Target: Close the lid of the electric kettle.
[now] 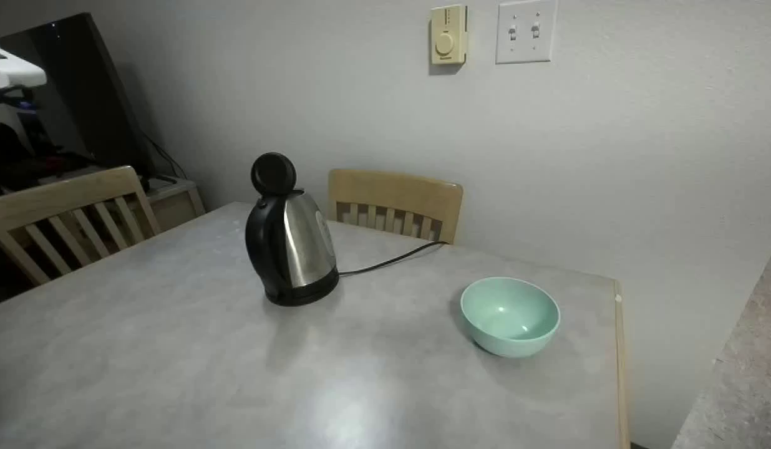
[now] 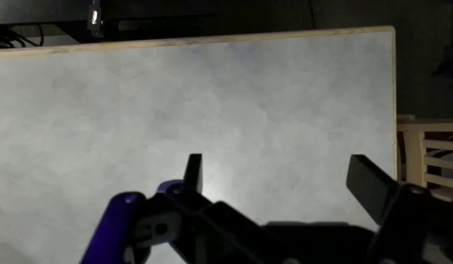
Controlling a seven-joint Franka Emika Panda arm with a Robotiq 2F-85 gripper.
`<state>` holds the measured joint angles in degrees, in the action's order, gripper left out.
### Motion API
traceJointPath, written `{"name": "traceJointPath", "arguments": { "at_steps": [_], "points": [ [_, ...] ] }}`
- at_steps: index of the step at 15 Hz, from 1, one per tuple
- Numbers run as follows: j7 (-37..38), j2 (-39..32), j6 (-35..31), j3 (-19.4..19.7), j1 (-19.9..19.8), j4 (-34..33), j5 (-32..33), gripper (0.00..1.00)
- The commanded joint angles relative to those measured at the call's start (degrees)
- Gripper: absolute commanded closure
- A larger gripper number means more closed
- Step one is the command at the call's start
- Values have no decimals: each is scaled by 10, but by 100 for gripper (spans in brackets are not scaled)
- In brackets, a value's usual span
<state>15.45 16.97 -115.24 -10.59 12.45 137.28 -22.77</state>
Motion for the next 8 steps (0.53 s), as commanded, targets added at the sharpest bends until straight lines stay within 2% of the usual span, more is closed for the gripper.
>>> {"name": "traceJointPath", "arguments": {
  "at_steps": [1, 5, 8],
  "points": [
    [-1, 0, 2, -4, -5, -1, -1, 0],
    [-5, -9, 82, 7, -16, -33, 21, 0],
    [-28, -18, 57, 24, -23, -57, -7, 0]
  ]
}}
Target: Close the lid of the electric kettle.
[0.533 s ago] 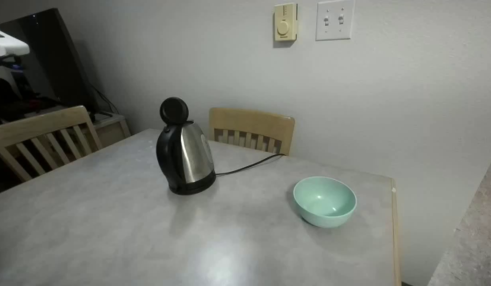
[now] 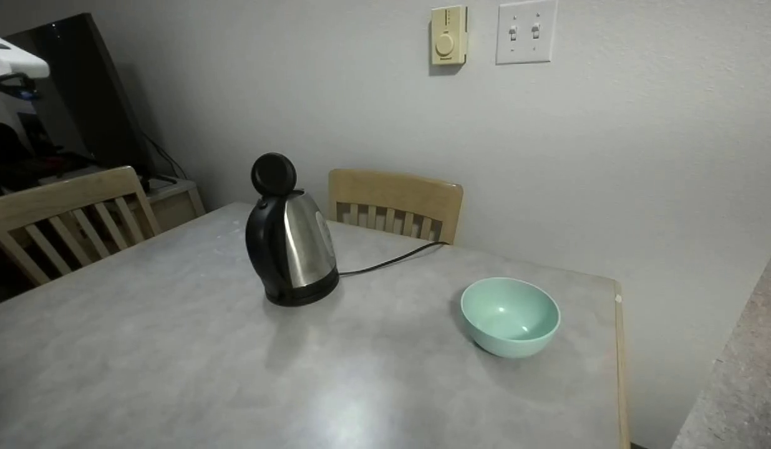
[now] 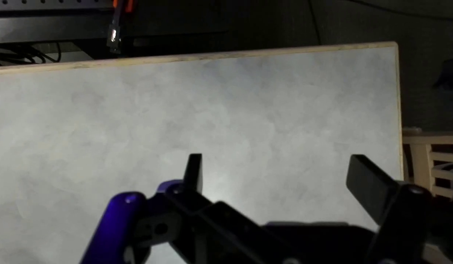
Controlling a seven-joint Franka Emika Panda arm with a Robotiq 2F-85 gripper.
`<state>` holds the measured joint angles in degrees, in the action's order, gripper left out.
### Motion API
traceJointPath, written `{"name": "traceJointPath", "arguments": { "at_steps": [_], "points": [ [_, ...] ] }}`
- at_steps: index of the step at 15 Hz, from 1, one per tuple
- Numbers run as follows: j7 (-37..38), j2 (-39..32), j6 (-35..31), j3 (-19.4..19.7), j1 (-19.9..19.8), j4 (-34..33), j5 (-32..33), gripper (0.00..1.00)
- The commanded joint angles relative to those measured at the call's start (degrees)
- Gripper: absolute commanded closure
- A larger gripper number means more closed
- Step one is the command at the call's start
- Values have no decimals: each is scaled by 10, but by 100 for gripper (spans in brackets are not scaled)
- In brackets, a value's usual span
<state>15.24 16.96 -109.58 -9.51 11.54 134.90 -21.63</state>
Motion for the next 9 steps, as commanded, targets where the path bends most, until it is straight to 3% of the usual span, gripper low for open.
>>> {"name": "traceJointPath", "arguments": {
  "at_steps": [1, 4, 5, 9],
  "points": [
    [-39, -22, -7, 20, -15, -41, -32, 0],
    [-95, -33, -43, 50, -16, -66, -112, 0],
    [-61, -9, -25, 32, -16, -43, -73, 0],
    [-66, -10, -27, 32, -18, -47, -78, 0]
  ]
}}
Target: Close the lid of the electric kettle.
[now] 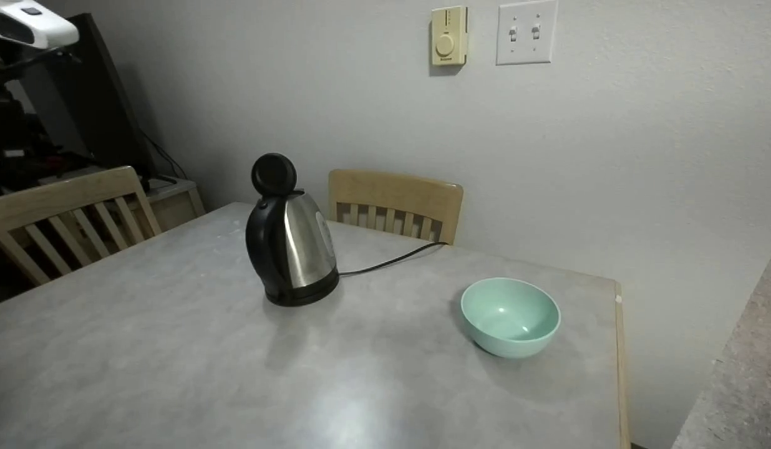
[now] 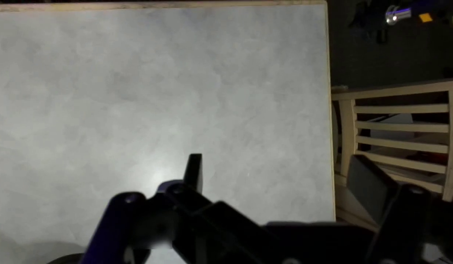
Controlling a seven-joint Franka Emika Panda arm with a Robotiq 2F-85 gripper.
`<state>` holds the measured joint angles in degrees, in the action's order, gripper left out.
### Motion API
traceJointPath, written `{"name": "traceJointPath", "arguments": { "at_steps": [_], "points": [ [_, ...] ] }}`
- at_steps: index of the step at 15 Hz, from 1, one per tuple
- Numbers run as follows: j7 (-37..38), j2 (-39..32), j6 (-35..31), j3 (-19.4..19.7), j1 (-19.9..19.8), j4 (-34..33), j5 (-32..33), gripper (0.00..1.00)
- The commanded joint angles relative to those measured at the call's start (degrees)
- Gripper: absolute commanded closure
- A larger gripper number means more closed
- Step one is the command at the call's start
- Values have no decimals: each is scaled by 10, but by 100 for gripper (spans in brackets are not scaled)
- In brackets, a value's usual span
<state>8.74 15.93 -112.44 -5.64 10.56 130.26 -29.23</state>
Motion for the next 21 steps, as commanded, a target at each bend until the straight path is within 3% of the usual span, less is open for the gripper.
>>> {"name": "traceJointPath", "arguments": {
  "at_steps": [1, 7, 10, 11, 12, 16, 21],
  "points": [
    [0, 0, 2, -9, -7, -1, -1, 0],
    [-40, -51, 56, 0, -45, -58, 259, 0],
    [-92, -72, 11, 7, -55, -97, 342, 0],
    [-95, -84, -19, 15, -60, -110, 343, 0],
    [-70, -52, 8, 7, -51, -77, 325, 0],
    [-84, -74, -11, 15, -57, -103, 334, 0],
    [-88, -108, -120, 27, -72, -115, 374, 0]
  ]
}}
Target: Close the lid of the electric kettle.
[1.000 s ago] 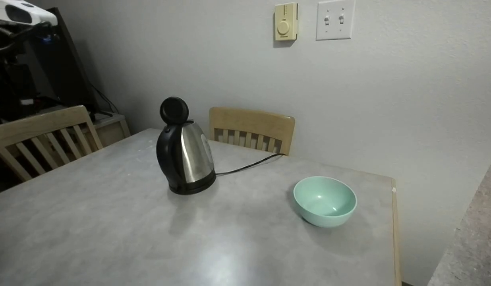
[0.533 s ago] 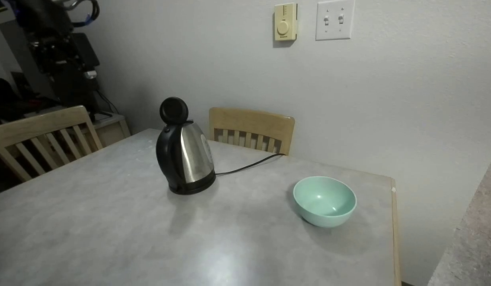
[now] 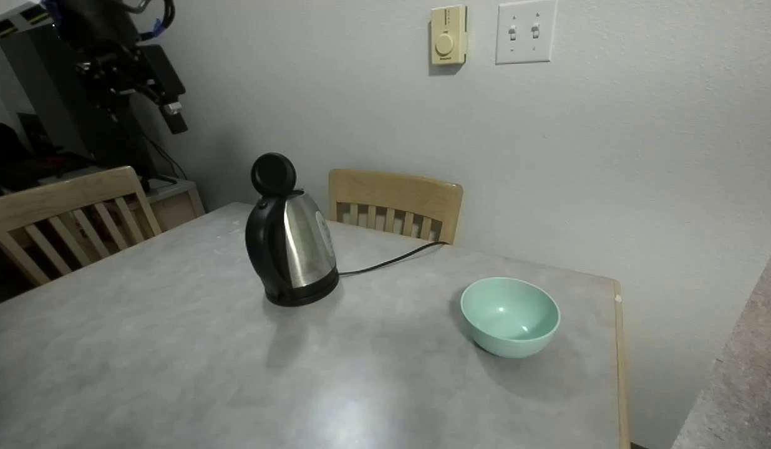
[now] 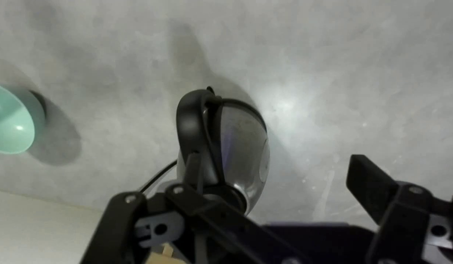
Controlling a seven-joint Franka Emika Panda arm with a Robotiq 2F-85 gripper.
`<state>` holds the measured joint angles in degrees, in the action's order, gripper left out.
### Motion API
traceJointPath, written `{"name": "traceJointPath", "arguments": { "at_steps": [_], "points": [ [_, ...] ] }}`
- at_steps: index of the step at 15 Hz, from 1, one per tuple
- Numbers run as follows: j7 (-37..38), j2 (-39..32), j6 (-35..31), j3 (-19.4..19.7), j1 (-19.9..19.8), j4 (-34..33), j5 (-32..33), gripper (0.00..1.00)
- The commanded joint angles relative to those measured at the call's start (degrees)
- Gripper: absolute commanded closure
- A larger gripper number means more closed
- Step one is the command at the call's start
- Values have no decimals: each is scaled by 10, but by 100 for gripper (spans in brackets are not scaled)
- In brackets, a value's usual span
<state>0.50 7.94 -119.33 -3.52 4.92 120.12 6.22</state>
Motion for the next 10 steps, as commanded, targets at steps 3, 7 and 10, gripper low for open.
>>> {"name": "traceJointPath", "arguments": {
  "at_steps": [3, 7, 10],
  "points": [
    [3, -45, -94, 16, -24, -18, 30, 26],
    [-6, -81, -123, 24, -27, -35, 16, 51],
    [-7, -105, -150, 23, -26, -44, 25, 70]
  ]
}}
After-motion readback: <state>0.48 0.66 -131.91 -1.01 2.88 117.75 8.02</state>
